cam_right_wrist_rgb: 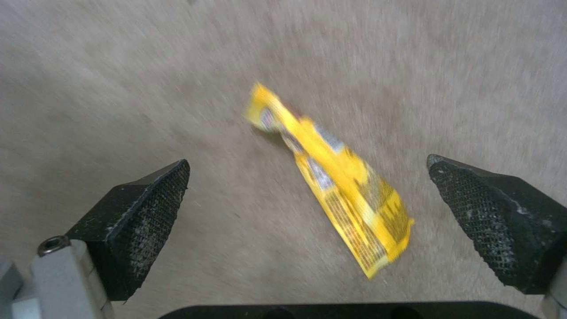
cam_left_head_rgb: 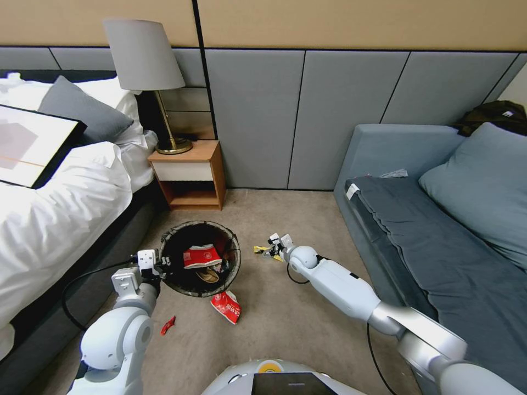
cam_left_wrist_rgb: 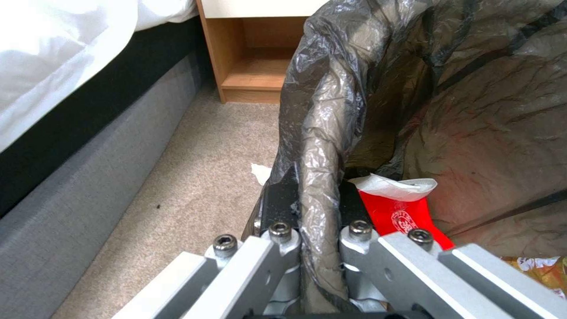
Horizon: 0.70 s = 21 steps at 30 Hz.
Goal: Pick up the trash bin, then pick up the garbage from the floor and place it into the trash bin.
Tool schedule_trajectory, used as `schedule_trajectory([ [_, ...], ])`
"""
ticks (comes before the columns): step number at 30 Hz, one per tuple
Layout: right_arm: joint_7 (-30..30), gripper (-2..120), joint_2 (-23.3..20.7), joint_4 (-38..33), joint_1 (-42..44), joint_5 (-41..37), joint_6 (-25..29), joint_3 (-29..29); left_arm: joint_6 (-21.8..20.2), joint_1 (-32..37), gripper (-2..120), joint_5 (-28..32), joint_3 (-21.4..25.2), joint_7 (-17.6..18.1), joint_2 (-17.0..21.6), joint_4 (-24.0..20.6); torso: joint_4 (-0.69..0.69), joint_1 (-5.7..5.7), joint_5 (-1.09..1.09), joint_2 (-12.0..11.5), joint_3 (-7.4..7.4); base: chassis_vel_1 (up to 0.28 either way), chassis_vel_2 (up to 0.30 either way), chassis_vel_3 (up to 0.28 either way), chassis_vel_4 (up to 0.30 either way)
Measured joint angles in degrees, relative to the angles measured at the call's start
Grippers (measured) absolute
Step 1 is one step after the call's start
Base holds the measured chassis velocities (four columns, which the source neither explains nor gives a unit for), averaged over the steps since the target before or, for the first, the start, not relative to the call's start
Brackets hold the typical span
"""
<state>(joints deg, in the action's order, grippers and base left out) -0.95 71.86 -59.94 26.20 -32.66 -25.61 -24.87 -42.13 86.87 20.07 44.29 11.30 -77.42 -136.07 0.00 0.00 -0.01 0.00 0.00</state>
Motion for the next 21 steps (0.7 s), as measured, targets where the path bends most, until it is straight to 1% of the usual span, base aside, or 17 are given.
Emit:
schedule_trajectory([
  [1, 0.00, 100, 0.00, 0.00, 0.00, 0.00, 0.00, 0.00, 0.00, 0.00, 0, 0.00, 0.00, 0.00, 0.00, 0.00, 0.00, 0.00, 0.00, 0.00, 0.00, 0.000, 0.000, 0.000, 0.000],
  [3, 0.98, 100, 1.51, 4.38, -0.82, 0.55, 0.84, -0.10, 0.00, 0.18, 0, 0.00, 0.21, -0.03, 0.04, 0.00, -0.01, 0.00, 0.00, 0.00, 0.00, 0.000, 0.000, 0.000, 0.000],
  [4, 0.98, 100, 1.51, 4.38, -0.82, 0.55, 0.84, -0.10, 0.00, 0.18, 0, 0.00, 0.21, -0.03, 0.04, 0.00, -0.01, 0.00, 0.00, 0.00, 0.00, 0.000, 0.000, 0.000, 0.000],
  [6, 1.93, 100, 2.46, 7.48, -1.53, 1.34, 1.87, -0.56, 0.00, 0.20, 0, 0.02, 0.47, -0.05, 0.21, 0.04, 0.00, 0.00, 0.01, 0.00, 0.00, 0.000, 0.000, 0.000, 0.000],
  [7, 1.93, 100, 2.46, 7.48, -1.53, 1.34, 1.87, -0.56, 0.00, 0.20, 0, 0.02, 0.47, -0.05, 0.21, 0.04, 0.00, 0.00, 0.01, 0.00, 0.00, 0.000, 0.000, 0.000, 0.000],
  [9, 2.81, 100, 3.73, 11.17, -2.45, 1.98, 2.58, -0.86, 0.00, 0.06, 0, 0.04, 0.46, -0.05, 0.10, 0.20, 0.00, 0.00, 0.00, 0.00, 0.00, 0.000, 0.000, 0.000, 0.000],
  [14, 3.79, 100, 5.09, 14.70, -3.58, 2.58, 3.13, -0.96, 0.00, -0.11, 0, -0.02, 0.11, -0.04, -0.17, 0.47, 0.00, 0.00, 0.00, 0.00, 0.00, 0.000, 0.000, 0.000, 0.000],
  [16, 4.71, 100, 6.05, 17.91, -4.68, 3.53, 3.79, -0.96, 0.00, -0.08, 0, -0.09, 0.03, -0.03, -0.25, 0.51, -0.01, 0.00, 0.00, 0.00, 0.00, 0.000, 0.000, 0.000, 0.000],
  [21, 5.79, 100, 6.97, 21.22, -6.21, 4.62, 4.74, -0.95, 0.00, -0.04, 0, -0.09, 0.09, -0.04, -0.21, 0.56, 0.00, 0.00, 0.00, 0.00, 0.00, 0.000, 0.000, 0.000, 0.000],
])
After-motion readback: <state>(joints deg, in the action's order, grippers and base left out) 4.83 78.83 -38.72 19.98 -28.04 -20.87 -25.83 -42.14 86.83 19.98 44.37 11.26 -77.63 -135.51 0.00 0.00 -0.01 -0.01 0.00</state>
